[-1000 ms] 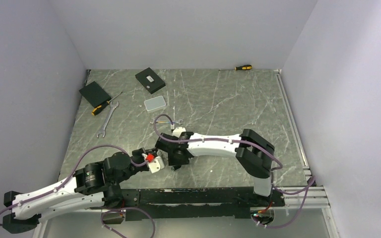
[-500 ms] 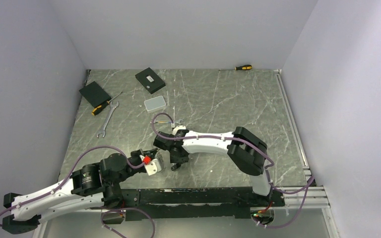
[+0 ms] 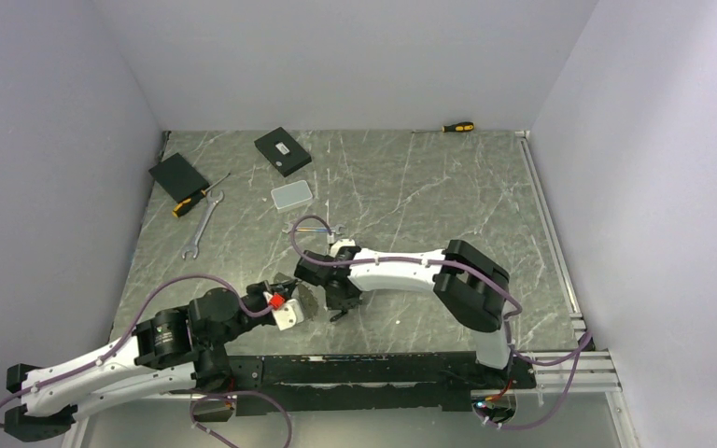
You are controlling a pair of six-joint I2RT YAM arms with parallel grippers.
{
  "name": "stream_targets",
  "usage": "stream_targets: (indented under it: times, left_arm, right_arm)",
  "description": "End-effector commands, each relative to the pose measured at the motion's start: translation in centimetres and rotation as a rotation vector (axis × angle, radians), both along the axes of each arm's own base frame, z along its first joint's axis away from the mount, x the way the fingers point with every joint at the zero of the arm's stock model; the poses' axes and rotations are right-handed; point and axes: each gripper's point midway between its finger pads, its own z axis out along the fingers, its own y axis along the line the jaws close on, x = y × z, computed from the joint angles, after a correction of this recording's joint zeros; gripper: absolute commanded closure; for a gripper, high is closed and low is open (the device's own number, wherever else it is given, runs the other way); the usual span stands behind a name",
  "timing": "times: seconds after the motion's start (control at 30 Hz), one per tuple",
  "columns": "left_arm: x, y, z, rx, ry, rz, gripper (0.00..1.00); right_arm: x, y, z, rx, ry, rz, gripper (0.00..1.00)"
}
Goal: Put the keys on the keyring
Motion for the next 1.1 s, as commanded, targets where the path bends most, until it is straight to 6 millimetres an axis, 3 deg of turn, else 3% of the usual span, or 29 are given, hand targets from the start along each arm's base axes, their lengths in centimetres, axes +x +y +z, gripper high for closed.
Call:
stream_targets:
  times: [0.0,0.2,0.43,0.57,0.8,1.07]
  left_arm:
    - [0.7,-0.4,2.2,-0.053,-0.053,0.014,1.0]
    - [0.5,-0.8,1.9,-0.04,-0.04,-0.009,1.0]
    - [-1.1,-1.4,2.3,-0.091,-0.026,-0.104,1.0]
    - [-2.4,-1.9,3.2,-0.158,-0.017,-0.175,1.0]
    - [-4.0,-3.9,4.8,-0.247,0.037,-0.272,1.0]
    - [-5.7,-6.6,6.1,-0.333,0.126,-0.387,1.0]
  right_arm:
    - [-0.5,-1.0,0.7,-0.007,-0.013,0.006,0.99]
    - [0.2,-1.7,2.5,0.02,-0.083,0.041,1.0]
    - [1.8,-1.6,6.6,0.147,-0.273,0.222,1.0]
    - [1.9,-1.7,10.4,0.298,-0.42,0.341,1.0]
    - [1.1,-2.7,16.2,0.463,-0.71,0.624,1.0]
    - [-0.6,-4.0,20.6,0.542,-0.994,0.87,1.0]
